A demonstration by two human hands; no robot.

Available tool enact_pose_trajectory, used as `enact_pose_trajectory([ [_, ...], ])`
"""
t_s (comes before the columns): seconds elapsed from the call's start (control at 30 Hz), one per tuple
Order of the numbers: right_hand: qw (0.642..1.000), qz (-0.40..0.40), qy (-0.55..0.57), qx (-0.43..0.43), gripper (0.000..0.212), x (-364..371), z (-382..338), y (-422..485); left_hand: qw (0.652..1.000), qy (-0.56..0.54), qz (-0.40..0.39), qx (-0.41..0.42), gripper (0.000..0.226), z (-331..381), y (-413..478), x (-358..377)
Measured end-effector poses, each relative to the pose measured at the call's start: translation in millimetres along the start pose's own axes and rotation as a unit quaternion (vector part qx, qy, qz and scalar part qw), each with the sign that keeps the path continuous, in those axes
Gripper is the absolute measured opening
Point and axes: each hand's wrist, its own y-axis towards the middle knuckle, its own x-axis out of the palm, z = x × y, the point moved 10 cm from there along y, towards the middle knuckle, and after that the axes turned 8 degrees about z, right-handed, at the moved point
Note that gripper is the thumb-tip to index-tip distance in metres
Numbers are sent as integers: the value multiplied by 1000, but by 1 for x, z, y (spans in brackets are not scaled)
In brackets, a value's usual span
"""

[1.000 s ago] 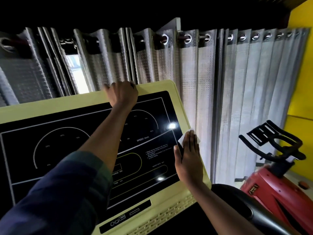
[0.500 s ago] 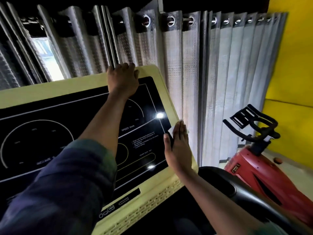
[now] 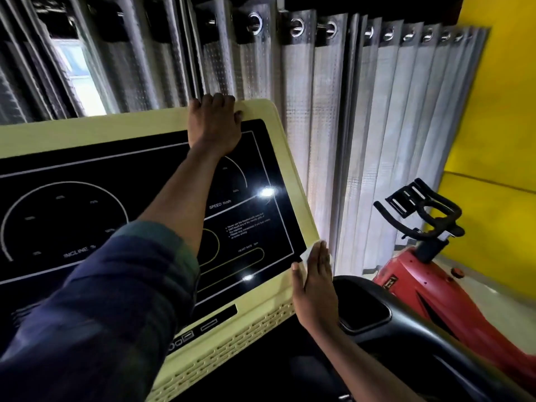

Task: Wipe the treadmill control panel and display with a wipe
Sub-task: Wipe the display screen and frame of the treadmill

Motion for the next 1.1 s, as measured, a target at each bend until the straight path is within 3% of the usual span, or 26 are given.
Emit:
enact_pose_trajectory([
  [0.1, 999, 6, 41, 36, 76, 0, -5, 10, 992, -124, 32, -22, 53, -5, -18, -19],
  [0.17, 996, 28, 48, 66, 75, -1, -6, 5, 963, -240, 93, -81, 52, -22, -47, -42],
  [0.23, 996, 39, 45, 70, 75, 4, -14, -15, 935, -291, 150, -139, 47, -49, -90, -63],
  [0.37, 999, 21, 16, 19, 70, 15, -25, -43, 903, -304, 210, -222, 37, -105, -184, -89],
  [0.57, 990, 57, 57, 118, 66, 6, -20, -13, 874, -215, 268, -342, 37, -189, -297, -141],
  [0.77, 996, 43, 27, 68, 68, 27, -46, -56, 855, -114, 247, -442, 46, -259, -372, -175],
  [0.9, 987, 69, 62, 133, 65, 17, -47, -46, 836, -150, 239, -471, 50, -287, -401, -177],
  [1.1, 997, 39, 48, 38, 68, 39, -99, -102, 814, -202, 87, -538, 45, -320, -446, -141],
])
